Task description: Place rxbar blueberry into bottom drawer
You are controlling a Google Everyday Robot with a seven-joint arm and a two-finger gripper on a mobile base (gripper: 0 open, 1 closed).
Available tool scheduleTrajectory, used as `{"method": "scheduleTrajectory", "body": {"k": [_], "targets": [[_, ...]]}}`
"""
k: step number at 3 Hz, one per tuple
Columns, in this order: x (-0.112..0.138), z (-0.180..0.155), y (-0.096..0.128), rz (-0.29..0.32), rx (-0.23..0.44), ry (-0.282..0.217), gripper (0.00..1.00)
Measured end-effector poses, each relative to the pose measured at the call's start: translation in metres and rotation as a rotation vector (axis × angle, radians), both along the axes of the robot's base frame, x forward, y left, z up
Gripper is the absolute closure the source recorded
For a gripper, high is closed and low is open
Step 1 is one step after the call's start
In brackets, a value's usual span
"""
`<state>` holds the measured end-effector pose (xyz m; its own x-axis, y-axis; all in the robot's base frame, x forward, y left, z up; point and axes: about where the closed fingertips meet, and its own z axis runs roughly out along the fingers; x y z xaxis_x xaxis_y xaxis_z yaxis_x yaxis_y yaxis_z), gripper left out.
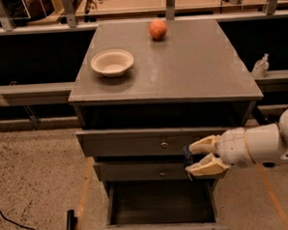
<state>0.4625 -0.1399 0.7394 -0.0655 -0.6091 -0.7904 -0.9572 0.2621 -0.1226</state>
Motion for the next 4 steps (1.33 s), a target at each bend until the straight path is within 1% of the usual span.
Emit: {"method": "scheduleTrajectory", "body": {"k": [1,2,3,4], "targets": [[0.007,-0.067,-0.005,0.006,0.085,0.014,1.0],[0.024,-0.145,-0.01,0.056,0.116,0.02,1.0],[0.038,-0.224,0.003,0.099,0.044,0.035,1.0],[0.057,-0.234,-0.001,0.043,0.01,-0.001,1.0]]}}
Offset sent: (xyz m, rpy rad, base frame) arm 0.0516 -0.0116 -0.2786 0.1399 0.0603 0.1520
